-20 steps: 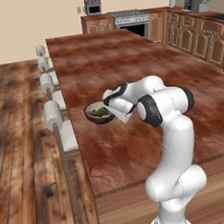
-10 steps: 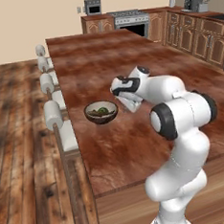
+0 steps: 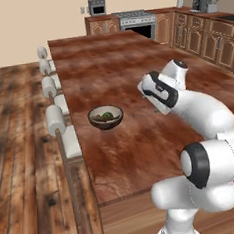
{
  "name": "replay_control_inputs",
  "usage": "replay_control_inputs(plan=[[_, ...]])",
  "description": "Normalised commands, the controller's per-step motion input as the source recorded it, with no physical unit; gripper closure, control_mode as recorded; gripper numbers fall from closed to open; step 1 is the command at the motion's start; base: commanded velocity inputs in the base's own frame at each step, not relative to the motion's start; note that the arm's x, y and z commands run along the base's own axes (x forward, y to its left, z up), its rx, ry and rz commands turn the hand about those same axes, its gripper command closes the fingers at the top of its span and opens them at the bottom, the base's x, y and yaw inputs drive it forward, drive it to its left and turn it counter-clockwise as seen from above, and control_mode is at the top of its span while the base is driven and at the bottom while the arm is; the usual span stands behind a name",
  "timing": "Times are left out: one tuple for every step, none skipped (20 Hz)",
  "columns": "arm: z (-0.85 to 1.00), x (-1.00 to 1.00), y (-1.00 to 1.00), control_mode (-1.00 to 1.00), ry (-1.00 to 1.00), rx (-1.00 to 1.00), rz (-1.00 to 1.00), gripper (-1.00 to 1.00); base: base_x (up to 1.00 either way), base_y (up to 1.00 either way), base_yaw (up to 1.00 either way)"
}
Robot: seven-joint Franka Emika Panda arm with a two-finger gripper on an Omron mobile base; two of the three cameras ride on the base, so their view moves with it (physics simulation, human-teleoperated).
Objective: The microwave is finished heating the fish and avocado. Take the bowl containing the food and place it on the dining counter.
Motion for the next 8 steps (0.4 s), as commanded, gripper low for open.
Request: replay_control_inputs(plan=[[0.29, -1.0, -0.58, -1.0, -0.06, -0.09, 0.0, -1.0, 0.0, 0.0, 0.0], [0.28, -1.0, -0.51, -1.0, -0.07, -0.12, 0.0, -1.0, 0.0, 0.0, 0.0], [0.26, -1.0, -0.46, -1.0, -0.09, -0.14, 0.0, -1.0, 0.0, 0.0, 0.0], [0.25, -1.0, -0.39, -1.0, -0.1, -0.17, 0.03, -1.0, 0.0, 0.0, 0.0], [0.22, -1.0, -0.29, -1.0, -0.12, -0.19, 0.03, -1.0, 0.0, 0.0, 0.0], [0.21, -1.0, -0.21, -1.0, -0.15, -0.22, 0.07, -1.0, 0.0, 0.0, 0.0], [0.2, -1.0, -0.19, -1.0, -0.15, -0.23, 0.08, -1.0, 0.0, 0.0, 0.0], [0.17, -1.0, -0.13, -1.0, -0.15, -0.25, 0.08, -1.0, 0.0, 0.0, 0.0]])
